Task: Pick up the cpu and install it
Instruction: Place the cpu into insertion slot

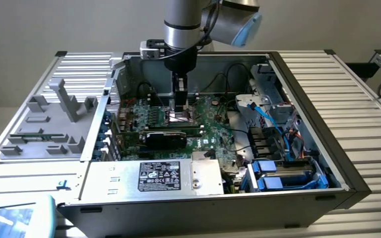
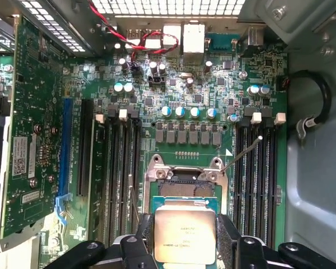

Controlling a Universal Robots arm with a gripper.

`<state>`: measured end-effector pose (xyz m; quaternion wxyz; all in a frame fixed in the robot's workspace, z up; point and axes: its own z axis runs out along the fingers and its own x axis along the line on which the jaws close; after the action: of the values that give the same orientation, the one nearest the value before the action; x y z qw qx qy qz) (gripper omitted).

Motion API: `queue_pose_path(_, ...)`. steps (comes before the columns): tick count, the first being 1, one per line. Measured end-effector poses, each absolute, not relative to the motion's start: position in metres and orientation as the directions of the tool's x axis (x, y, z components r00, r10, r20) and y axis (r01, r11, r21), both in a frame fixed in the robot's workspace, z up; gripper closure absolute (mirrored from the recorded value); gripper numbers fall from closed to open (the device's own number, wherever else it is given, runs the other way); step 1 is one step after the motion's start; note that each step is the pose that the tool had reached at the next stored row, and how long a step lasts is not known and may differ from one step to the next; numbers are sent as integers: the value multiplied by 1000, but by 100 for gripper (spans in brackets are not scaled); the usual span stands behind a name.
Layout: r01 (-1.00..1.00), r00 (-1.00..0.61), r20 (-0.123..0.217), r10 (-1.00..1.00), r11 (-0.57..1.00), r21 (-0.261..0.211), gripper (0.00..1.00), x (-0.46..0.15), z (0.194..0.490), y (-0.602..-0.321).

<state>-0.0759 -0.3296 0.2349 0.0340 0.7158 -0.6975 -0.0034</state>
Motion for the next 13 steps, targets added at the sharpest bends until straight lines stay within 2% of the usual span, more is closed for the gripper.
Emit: queue_pose_path(13,-998,27,42,-999,-25,59,45,-75,227,-330)
